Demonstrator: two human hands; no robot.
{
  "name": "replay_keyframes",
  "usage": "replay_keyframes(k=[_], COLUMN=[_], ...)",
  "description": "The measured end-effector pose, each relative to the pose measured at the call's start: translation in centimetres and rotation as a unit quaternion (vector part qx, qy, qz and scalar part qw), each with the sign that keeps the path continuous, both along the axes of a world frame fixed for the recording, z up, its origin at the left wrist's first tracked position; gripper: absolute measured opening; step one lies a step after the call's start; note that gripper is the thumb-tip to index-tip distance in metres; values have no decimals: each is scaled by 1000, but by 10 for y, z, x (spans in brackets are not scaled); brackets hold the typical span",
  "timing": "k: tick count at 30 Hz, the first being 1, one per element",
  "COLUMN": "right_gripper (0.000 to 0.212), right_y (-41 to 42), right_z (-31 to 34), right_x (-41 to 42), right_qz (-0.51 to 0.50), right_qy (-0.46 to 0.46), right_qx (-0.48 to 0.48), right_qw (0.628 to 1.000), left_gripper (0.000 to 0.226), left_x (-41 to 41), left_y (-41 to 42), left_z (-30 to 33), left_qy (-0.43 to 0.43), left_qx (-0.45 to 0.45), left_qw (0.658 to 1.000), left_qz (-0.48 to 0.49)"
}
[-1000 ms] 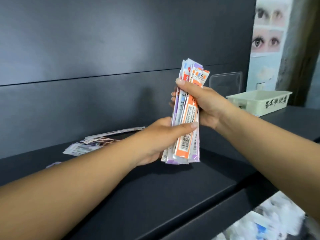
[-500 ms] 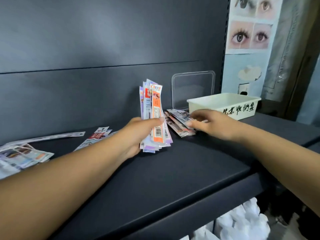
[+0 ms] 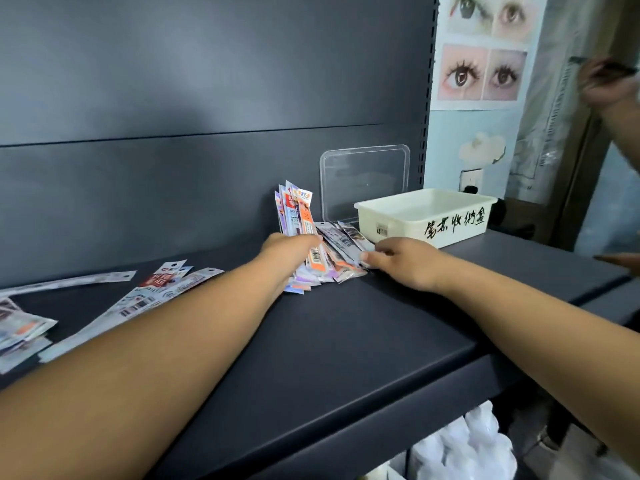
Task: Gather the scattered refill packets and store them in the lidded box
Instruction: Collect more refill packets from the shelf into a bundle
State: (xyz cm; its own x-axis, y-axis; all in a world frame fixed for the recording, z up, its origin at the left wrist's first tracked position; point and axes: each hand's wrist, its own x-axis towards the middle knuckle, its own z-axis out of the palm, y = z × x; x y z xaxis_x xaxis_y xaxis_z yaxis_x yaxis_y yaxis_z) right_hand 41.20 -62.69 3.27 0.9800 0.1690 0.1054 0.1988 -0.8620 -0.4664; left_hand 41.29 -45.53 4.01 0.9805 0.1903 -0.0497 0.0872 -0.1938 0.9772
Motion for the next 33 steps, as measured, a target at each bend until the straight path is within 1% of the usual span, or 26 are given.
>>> replay_keyframes(k=[4, 5, 7, 9, 12, 14, 17, 18, 20, 22, 23, 25, 27, 28, 29, 30, 32, 33], right_gripper=[38, 39, 39, 39, 39, 34, 29, 27, 22, 23, 26, 31, 28, 26, 23, 22, 23, 23], right_y=[5, 7, 11, 13, 14, 13, 16, 17, 20, 21, 21, 20, 23, 26, 29, 32, 31, 29], right_z=[5, 6, 7, 7, 6, 5, 2, 0, -2, -3, -3, -2, -1, 0, -1, -2, -4, -4], right_x=[12, 15, 20, 23, 26, 27, 29, 31, 33, 38, 41, 45, 46, 47, 48, 50, 53, 53], right_qz=[2, 0, -2, -2, 5, 21, 44, 46, 43, 31, 20, 0, 2, 8, 12, 15, 21, 14], right_qy=[4, 11, 18, 10, -4, -12, -22, -23, -18, -11, -9, -10, -15, -22, -32, -30, -7, -5], right_qx=[46, 49, 46, 46, 76, 94, 136, 168, 242, 282, 282, 241, 182, 171, 186, 230, 329, 346], right_qw=[999, 999, 999, 999, 997, 995, 989, 984, 969, 959, 959, 970, 983, 985, 982, 973, 944, 938], left_gripper=[91, 97, 102, 104, 91, 80, 51, 49, 59, 66, 64, 56, 53, 53, 53, 53, 52, 52], left_x=[43, 43, 34, 23, 29, 21, 11, 10, 9, 5, 4, 7, 5, 4, 2, 3, 3, 4], left_y=[10, 9, 5, 2, 4, 3, -1, -3, -6, -8, -7, -4, -3, -4, -5, -5, -3, -1], left_z=[-27, -27, -21, -15, -19, -16, -14, -14, -12, -8, -8, -10, -10, -9, -10, -11, -12, -12], left_qy=[10, 16, 21, 16, -4, -7, -24, -27, -18, -12, -13, -22, -20, -18, -17, -20, -42, -47], left_qx=[67, 84, 111, 103, 74, 50, 33, 38, 59, 99, 132, 203, 254, 270, 280, 282, 256, 239], left_qw=[998, 996, 993, 994, 997, 999, 999, 998, 998, 995, 991, 978, 965, 960, 956, 954, 961, 965], left_qz=[10, 13, 23, 29, 23, 4, -31, -31, -23, -29, -32, -38, -58, -75, -90, -101, -101, -92])
